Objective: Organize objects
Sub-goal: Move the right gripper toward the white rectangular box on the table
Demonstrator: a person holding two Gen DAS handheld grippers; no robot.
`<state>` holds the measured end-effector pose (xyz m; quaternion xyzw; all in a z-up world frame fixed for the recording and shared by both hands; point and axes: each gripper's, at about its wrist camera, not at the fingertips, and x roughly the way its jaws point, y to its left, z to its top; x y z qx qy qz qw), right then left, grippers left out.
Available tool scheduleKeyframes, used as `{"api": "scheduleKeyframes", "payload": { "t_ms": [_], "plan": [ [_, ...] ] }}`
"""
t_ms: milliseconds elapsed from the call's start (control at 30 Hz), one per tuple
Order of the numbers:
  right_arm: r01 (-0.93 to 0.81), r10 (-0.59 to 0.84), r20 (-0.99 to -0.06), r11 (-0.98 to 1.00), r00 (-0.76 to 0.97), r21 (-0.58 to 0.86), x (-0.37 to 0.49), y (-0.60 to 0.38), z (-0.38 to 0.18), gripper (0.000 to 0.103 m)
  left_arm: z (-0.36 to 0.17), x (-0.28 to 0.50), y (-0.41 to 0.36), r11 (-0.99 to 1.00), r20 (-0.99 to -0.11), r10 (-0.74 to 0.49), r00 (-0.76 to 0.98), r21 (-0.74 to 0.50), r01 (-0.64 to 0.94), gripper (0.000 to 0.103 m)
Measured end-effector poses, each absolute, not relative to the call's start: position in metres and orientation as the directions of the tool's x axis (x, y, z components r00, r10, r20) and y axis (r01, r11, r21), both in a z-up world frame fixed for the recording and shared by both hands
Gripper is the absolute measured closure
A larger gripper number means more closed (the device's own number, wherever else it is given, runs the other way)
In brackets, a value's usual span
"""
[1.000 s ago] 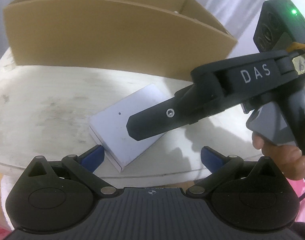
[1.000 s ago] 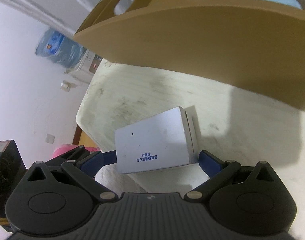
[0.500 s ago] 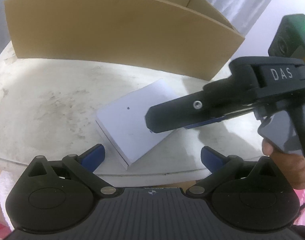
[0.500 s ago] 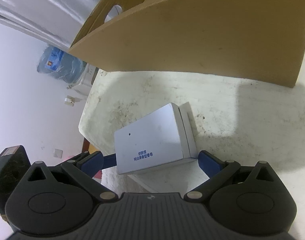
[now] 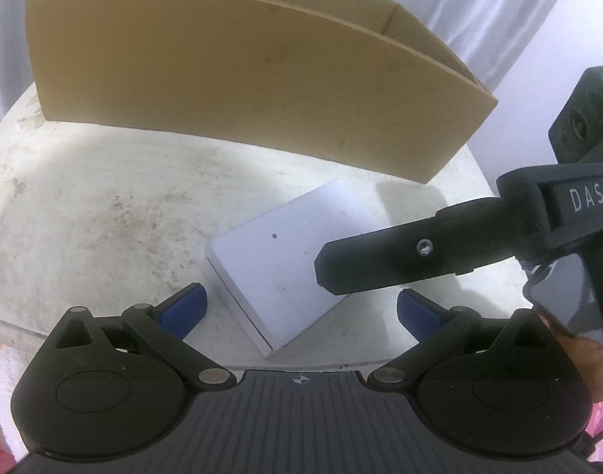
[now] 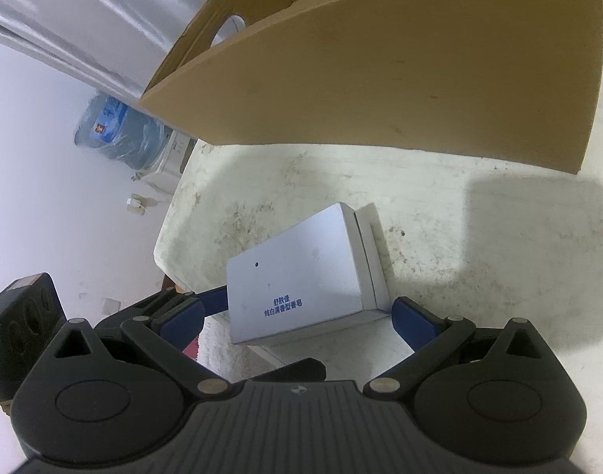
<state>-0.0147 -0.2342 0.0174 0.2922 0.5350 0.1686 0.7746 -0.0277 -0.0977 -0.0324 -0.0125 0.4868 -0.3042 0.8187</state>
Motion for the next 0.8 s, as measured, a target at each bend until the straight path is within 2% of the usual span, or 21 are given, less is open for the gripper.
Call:
{"api": "scheduleKeyframes", "payload": {
  "t_ms": [533, 800],
  "plan": [
    [0.068, 0.594, -0.704, 0.744, 0.389, 0.665, -0.017, -0.241, 0.013, 0.0, -0.027, -0.031, -0.087, 0.811, -0.798, -0.486, 0.356, -0.259, 0.525, 0.0],
    [0.065, 0.594, -0.701, 0.743, 0.394, 0.667, -0.018, -0.241, 0.014, 0.0, -0.03, -0.026, -0.087, 0.811, -0.791, -0.502, 0.35, -0.29, 0.508, 0.0]
  ]
}}
